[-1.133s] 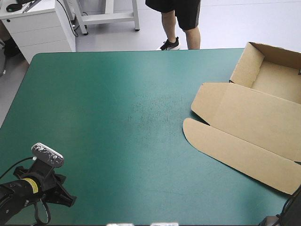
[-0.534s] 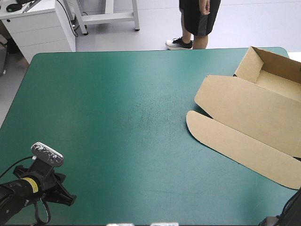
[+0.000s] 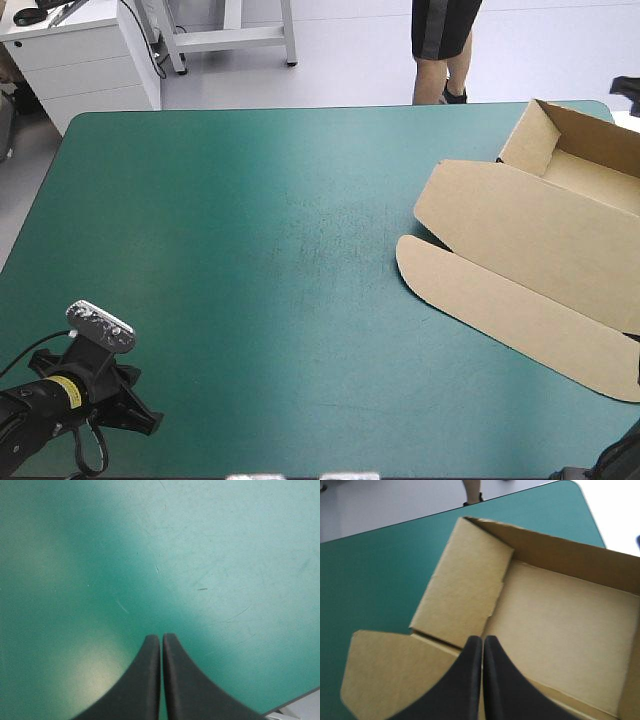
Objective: Fold the box
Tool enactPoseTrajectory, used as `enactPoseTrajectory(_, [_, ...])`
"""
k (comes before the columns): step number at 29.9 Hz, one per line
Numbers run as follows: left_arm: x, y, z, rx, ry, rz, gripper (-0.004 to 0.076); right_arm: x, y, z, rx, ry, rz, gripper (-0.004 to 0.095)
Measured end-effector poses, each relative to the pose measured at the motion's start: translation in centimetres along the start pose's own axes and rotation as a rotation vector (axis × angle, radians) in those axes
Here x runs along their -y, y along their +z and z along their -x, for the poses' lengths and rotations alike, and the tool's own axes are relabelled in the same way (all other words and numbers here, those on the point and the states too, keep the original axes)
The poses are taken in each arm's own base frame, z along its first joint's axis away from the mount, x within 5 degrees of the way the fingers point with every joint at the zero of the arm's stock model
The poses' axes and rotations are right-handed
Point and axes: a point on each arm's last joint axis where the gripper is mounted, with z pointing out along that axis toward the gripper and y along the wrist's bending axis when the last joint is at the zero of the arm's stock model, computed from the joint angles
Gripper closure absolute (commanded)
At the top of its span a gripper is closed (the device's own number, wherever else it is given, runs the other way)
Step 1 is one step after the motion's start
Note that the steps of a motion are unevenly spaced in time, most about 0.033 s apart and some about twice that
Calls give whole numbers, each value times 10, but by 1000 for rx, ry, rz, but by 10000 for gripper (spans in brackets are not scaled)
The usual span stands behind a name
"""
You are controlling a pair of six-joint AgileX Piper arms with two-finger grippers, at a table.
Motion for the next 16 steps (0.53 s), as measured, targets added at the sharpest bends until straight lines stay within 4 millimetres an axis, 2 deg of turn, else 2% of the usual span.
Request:
enactPoseTrajectory(3, [0,0,1,14,0,1,731,-33,0,-8,-32,-75,46,921])
enactPoseTrajectory(7, [0,0,2,27,0,0,731,-75,-2,-29,-95,-178,80,921])
enactPoseTrajectory(13, [2,0,5,59,-9,-18,731,-128,-17,-82,-215,-299,171,921])
enactPoseTrajectory(16, [4,1,5,61,-21,-47,731,-143,-30,-109,-249,-351,205,921])
